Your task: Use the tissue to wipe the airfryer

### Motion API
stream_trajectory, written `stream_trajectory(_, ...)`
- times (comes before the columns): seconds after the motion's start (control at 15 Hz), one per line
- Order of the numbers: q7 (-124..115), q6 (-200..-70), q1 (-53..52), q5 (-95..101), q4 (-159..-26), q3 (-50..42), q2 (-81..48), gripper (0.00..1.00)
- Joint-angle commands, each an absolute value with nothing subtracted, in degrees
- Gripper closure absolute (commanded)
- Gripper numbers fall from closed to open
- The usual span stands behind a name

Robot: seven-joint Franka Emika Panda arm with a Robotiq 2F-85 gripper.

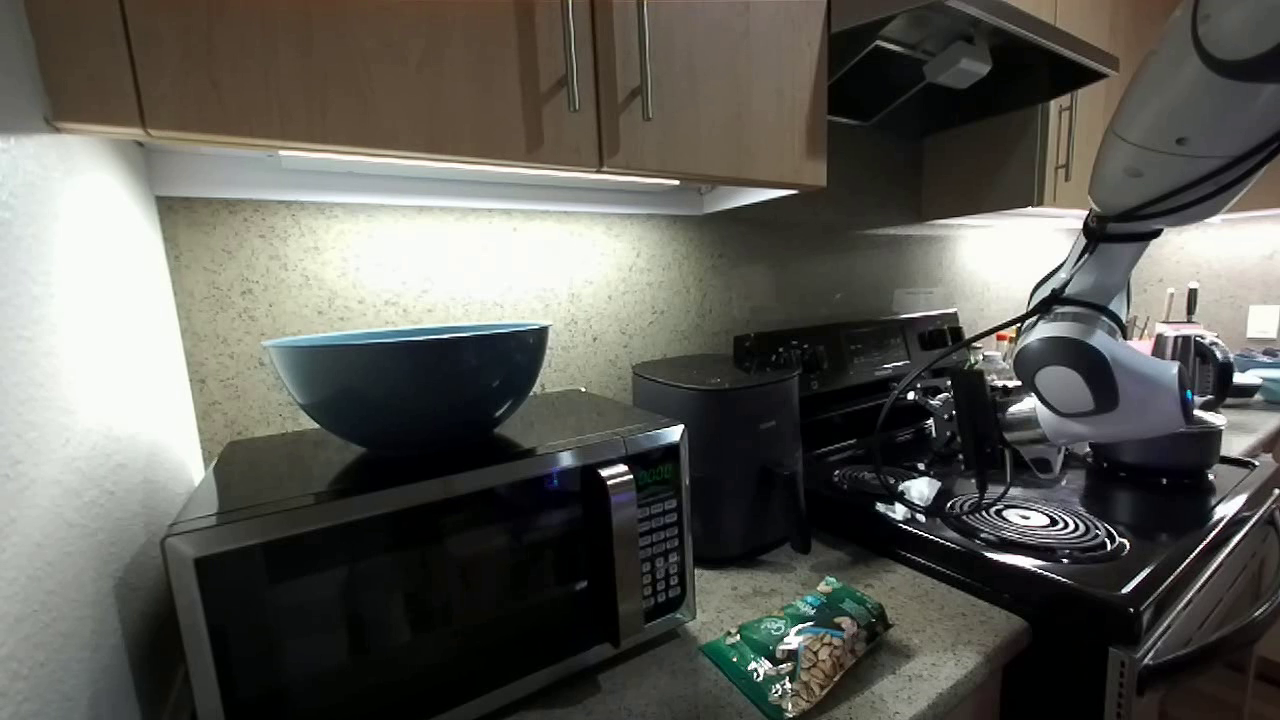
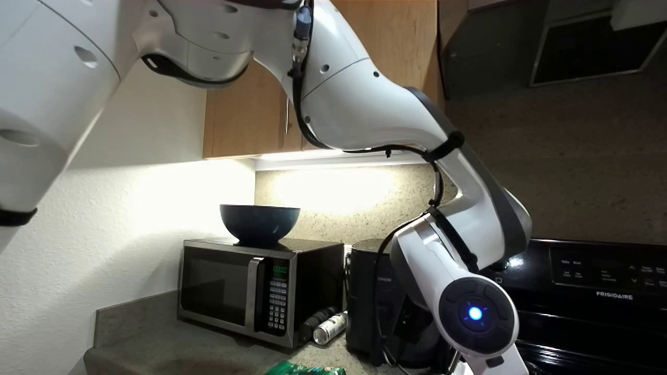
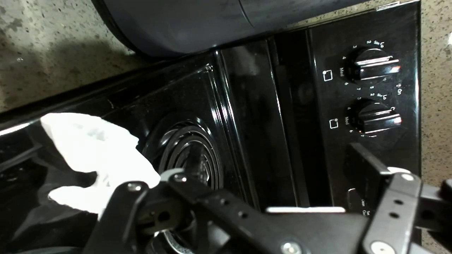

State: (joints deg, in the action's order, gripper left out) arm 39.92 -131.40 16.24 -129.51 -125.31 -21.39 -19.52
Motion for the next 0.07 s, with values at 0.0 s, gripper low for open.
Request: stream_trajectory(0.0,39.65,-131.4,16.05,-129.31,-125.24,-21.63,-19.53,0.0)
